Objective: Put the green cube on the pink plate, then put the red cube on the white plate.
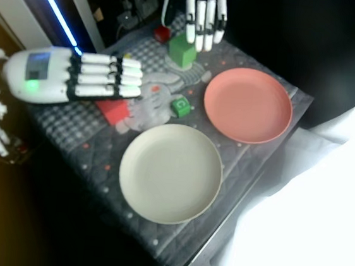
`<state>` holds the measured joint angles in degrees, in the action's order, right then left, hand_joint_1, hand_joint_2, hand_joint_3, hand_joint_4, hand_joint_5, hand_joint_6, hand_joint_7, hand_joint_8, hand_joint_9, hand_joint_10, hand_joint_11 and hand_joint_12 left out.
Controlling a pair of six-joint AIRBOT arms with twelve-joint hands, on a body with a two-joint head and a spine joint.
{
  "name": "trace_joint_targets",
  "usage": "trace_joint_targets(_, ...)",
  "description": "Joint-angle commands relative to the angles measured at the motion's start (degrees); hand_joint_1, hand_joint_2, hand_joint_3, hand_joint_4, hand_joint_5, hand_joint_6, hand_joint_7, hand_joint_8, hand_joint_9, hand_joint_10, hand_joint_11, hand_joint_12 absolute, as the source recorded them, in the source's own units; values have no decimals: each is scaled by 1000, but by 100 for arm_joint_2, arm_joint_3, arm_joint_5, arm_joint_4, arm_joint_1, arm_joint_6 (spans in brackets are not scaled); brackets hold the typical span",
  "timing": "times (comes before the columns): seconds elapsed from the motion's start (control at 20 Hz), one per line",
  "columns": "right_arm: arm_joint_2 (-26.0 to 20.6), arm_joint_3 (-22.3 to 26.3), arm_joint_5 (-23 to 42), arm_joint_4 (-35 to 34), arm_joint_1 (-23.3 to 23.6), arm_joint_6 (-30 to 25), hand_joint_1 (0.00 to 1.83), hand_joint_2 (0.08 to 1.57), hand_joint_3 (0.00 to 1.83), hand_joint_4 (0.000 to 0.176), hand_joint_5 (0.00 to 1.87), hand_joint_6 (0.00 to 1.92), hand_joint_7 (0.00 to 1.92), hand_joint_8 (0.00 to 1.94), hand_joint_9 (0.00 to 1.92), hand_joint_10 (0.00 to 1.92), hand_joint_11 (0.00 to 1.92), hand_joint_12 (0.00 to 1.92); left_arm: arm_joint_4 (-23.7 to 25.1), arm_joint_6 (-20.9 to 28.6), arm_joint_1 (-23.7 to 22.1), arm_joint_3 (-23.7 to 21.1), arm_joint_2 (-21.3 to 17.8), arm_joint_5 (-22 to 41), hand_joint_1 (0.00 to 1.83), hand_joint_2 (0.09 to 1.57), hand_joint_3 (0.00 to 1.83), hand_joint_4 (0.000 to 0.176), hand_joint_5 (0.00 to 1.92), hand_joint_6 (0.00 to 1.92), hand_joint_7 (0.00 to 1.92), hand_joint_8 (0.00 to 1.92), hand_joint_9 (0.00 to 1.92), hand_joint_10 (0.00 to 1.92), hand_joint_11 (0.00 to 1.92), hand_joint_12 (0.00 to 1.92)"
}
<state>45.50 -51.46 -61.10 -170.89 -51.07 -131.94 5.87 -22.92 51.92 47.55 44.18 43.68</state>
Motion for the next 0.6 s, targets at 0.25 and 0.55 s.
trace_joint_targets(0.25, 35, -5, -640, -150, 10, -21, 61, 1184, 10, 0, 203, 541, 385, 499, 174, 913, 0, 1614, -47, 12, -15, 74, 186, 451, 639, 910, 8, 0, 302, 18, 299, 21, 260, 198, 0, 1222)
trace_joint_targets(0.55, 46, -9, -640, -150, 10, -21, 97, 1163, 0, 0, 212, 506, 382, 508, 160, 952, 0, 1588, -43, 12, -76, 298, 526, 20, 629, 1010, 6, 0, 380, 9, 450, 15, 422, 141, 0, 1272)
